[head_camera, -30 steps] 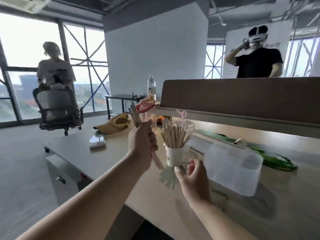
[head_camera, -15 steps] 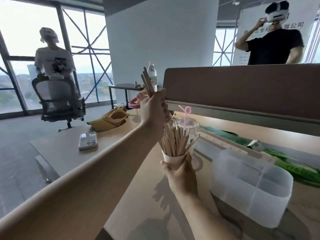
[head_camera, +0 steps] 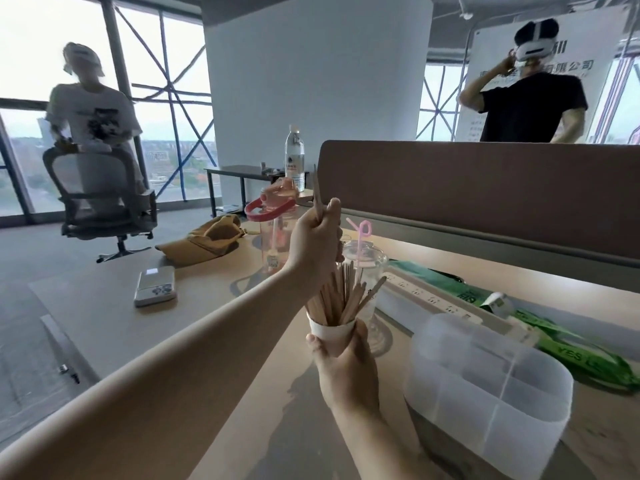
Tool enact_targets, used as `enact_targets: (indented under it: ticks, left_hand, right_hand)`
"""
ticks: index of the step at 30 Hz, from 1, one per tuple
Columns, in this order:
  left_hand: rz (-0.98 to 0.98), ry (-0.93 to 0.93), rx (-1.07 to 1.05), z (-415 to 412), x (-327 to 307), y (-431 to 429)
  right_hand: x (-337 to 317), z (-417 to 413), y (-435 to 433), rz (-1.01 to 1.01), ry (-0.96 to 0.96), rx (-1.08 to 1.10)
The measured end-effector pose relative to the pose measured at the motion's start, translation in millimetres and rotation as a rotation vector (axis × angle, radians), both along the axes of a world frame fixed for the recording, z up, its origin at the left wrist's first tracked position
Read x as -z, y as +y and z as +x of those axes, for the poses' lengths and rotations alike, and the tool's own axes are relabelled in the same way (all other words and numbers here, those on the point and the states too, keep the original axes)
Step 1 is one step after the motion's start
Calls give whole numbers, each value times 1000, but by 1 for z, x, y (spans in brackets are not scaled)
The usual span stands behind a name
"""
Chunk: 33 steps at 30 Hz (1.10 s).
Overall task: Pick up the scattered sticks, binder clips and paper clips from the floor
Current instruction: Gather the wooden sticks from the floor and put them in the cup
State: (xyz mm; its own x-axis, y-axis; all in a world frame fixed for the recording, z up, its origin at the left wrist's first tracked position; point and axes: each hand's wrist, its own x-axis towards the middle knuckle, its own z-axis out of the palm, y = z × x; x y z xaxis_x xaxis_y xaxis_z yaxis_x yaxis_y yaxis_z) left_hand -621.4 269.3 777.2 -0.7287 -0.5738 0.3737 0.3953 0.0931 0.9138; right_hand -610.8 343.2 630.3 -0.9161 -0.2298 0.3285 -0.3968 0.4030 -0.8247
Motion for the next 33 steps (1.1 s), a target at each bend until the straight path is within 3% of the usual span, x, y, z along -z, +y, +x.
enact_targets:
  ticks: [4, 17, 24, 33]
  left_hand:
    - [-109, -14, -38, 0, 2, -2]
    - [-50, 149, -120, -3, -5, -5]
    - [17, 2, -22, -1, -4, -11]
    - [-175, -36, -60, 1, -21, -16]
  right_hand:
    - [0, 1, 1, -18, 20, -2]
    - [0, 1, 2, -68, 12, -7]
    - [2, 0, 1, -79, 5, -6]
    - [3, -1, 0, -75, -7, -14]
